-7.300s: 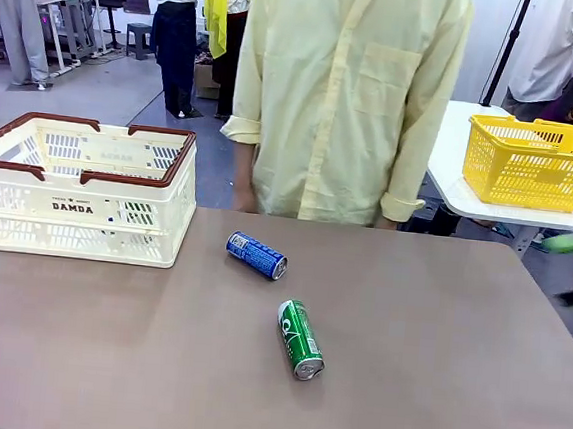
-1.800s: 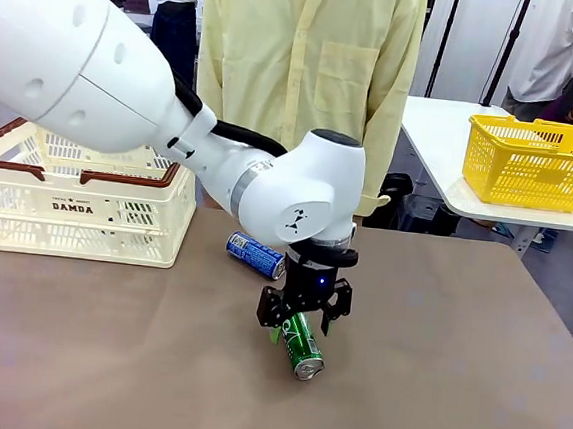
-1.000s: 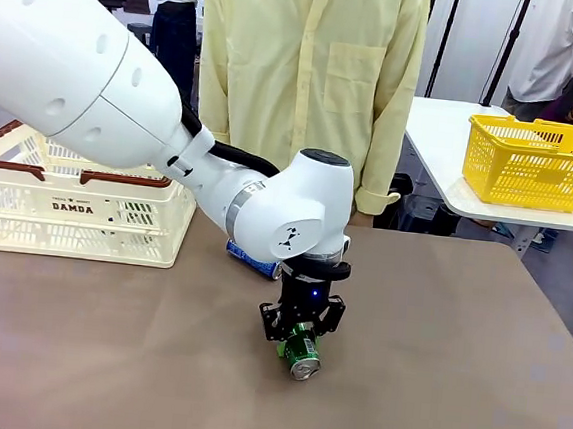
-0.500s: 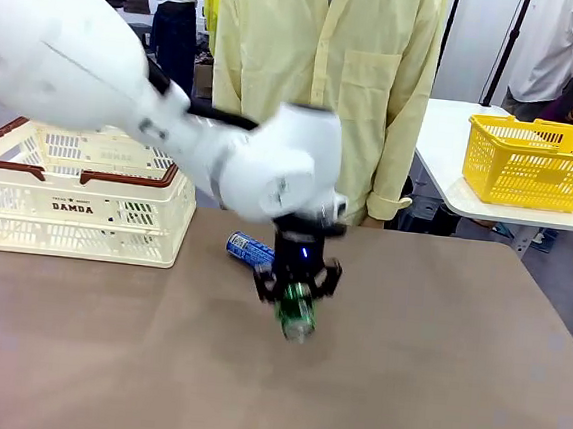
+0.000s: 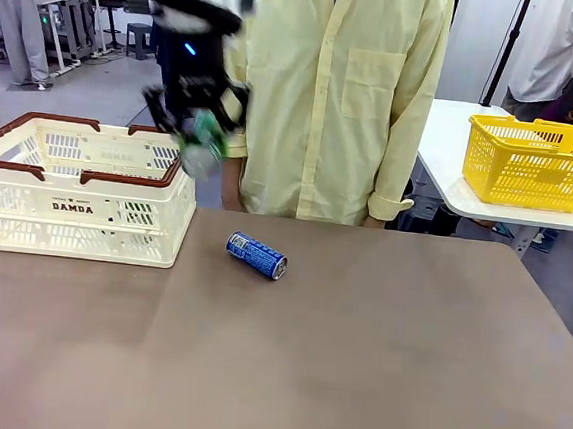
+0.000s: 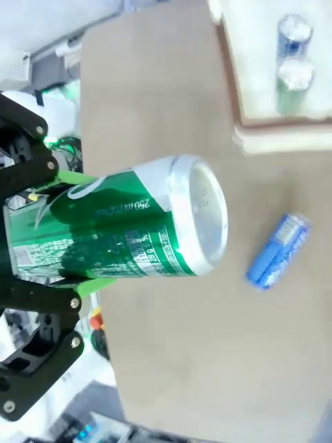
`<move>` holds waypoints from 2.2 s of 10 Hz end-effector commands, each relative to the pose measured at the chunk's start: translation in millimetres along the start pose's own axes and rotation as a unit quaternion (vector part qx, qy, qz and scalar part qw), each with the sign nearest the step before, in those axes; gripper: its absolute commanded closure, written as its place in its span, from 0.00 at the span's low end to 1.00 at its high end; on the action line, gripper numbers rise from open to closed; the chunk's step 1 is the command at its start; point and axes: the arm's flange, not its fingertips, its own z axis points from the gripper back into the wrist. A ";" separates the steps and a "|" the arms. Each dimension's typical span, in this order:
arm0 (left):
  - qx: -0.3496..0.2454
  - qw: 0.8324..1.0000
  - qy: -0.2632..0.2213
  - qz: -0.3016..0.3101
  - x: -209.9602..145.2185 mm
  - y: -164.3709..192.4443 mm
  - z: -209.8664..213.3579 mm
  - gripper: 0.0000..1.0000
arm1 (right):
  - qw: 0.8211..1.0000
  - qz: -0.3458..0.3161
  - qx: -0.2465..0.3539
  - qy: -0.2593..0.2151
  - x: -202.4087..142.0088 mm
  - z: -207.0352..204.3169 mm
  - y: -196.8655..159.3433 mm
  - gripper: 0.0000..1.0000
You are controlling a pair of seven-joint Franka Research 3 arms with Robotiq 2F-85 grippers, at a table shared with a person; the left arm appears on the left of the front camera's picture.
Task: Place the drinks into the Shopping basket.
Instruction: Pick up one drink and place it into the Shopping basket.
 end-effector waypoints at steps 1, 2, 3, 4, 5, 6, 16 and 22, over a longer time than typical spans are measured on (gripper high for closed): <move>-0.016 0.999 0.009 0.046 24.2 14.8 -16.5 1.00 | 1.000 -0.005 -0.001 0.003 -2.6 -1.2 3.0 0.00; -0.041 0.993 0.022 0.112 13.2 19.8 -17.6 1.00 | 1.000 -0.005 -0.001 0.003 -2.6 -1.2 3.0 0.00; -0.003 1.000 -0.002 0.031 24.1 26.5 2.6 1.00 | 1.000 -0.005 -0.001 0.003 -2.6 -1.2 3.0 0.00; -0.003 1.000 -0.002 0.031 24.1 26.5 2.6 1.00 | 1.000 -0.005 -0.001 0.003 -2.6 -1.2 3.0 0.00; -0.003 1.000 -0.002 0.031 24.1 26.5 2.6 1.00 | 1.000 -0.005 -0.001 0.003 -2.6 -1.2 3.0 0.00; -0.009 0.998 0.010 0.056 32.2 33.3 -9.6 1.00 | 1.000 -0.005 -0.001 0.003 -2.6 -1.2 3.0 0.00; -0.028 0.994 0.091 0.048 180.1 294.4 -99.4 1.00 | 1.000 -0.005 -0.001 0.003 -2.6 -1.2 3.0 0.00; -0.060 0.992 0.072 0.088 192.7 324.8 -108.8 1.00 | 1.000 -0.005 -0.001 0.003 -2.6 -1.2 3.0 0.00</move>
